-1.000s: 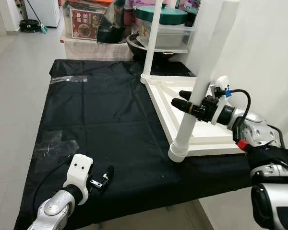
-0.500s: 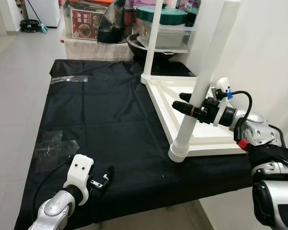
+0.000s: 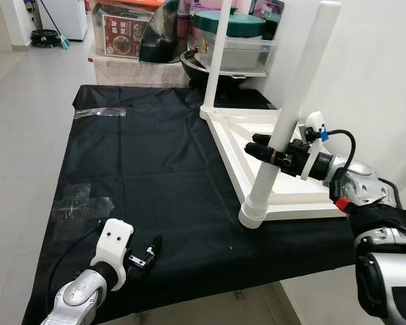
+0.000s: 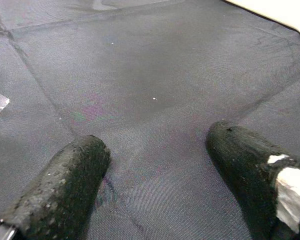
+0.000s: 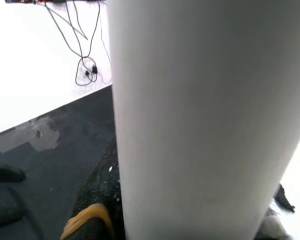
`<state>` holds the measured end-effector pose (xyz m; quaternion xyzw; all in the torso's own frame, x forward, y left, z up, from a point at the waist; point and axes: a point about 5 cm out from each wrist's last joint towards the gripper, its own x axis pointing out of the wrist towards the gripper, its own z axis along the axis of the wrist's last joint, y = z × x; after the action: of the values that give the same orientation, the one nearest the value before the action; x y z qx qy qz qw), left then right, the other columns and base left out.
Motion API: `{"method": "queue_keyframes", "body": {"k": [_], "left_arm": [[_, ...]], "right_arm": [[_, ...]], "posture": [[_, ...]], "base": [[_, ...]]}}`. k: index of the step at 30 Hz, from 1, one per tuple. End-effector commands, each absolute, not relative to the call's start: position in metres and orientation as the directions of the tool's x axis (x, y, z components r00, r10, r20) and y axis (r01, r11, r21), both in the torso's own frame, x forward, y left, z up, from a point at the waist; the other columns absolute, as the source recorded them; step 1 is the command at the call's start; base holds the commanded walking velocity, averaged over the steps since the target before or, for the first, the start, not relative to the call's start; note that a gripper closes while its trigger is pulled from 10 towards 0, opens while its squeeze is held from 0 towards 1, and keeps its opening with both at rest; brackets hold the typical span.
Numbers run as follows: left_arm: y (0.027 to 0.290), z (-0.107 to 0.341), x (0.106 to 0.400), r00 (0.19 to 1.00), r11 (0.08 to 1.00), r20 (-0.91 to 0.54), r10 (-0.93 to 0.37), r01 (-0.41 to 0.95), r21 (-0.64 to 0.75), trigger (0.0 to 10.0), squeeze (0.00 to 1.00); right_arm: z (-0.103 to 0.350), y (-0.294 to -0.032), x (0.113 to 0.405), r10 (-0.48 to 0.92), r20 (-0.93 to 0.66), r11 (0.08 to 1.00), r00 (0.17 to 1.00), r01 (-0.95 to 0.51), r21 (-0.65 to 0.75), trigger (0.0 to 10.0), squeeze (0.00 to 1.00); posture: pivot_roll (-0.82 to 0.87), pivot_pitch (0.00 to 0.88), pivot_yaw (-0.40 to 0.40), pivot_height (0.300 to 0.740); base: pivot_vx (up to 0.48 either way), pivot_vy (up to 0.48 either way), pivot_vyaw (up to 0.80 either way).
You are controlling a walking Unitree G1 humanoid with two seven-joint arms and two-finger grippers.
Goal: Building children table
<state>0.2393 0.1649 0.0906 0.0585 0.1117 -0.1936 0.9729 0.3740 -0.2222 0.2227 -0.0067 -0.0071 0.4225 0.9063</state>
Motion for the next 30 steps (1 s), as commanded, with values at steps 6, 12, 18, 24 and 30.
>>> {"method": "queue_keyframes", "body": {"k": [6, 12, 18, 24, 30], "left_arm": [[0.164, 0.087, 0.237, 0.892, 0.912, -0.258, -0.372, 0.402, 0.076, 10.0, 0.00], [0.163, 0.087, 0.237, 0.892, 0.913, -0.257, -0.371, 0.401, 0.075, 10.0, 0.00], [0.163, 0.086, 0.236, 0.893, 0.914, -0.256, -0.370, 0.399, 0.071, 10.0, 0.00], [0.163, 0.086, 0.237, 0.893, 0.914, -0.257, -0.370, 0.399, 0.069, 10.0, 0.00], [0.163, 0.086, 0.237, 0.893, 0.915, -0.257, -0.370, 0.398, 0.069, 10.0, 0.00]], "right_arm": [[0.208, -0.226, 0.369, 0.722, 0.026, 0.692, 0.691, -0.722, -0.001, 0.0, 0.00], [0.197, -0.221, 0.367, 0.666, 0.042, 0.745, 0.744, -0.667, 0.005, 0.0, 0.00], [0.191, -0.210, 0.365, 0.556, 0.079, 0.829, 0.827, -0.559, 0.022, 0.0, 0.00], [0.186, -0.203, 0.365, 0.407, 0.101, 0.907, 0.908, -0.415, 0.072, 0.0, 0.00], [0.173, -0.190, 0.350, 0.122, 0.099, 0.985, 0.988, -0.133, 0.107, 0.0, 0.00]], "posture": [[0.07, 0.000, -0.137, 0.740], [0.07, 0.000, -0.137, 0.740], [0.06, 0.000, -0.135, 0.740], [0.06, 0.000, -0.135, 0.740], [0.06, 0.000, -0.134, 0.740]], "base": [[0.000, 0.000, 0.00], [0.000, 0.000, 0.00], [0.000, 0.000, 0.00], [0.000, 0.000, 0.00], [0.000, 0.000, 0.00]]}}
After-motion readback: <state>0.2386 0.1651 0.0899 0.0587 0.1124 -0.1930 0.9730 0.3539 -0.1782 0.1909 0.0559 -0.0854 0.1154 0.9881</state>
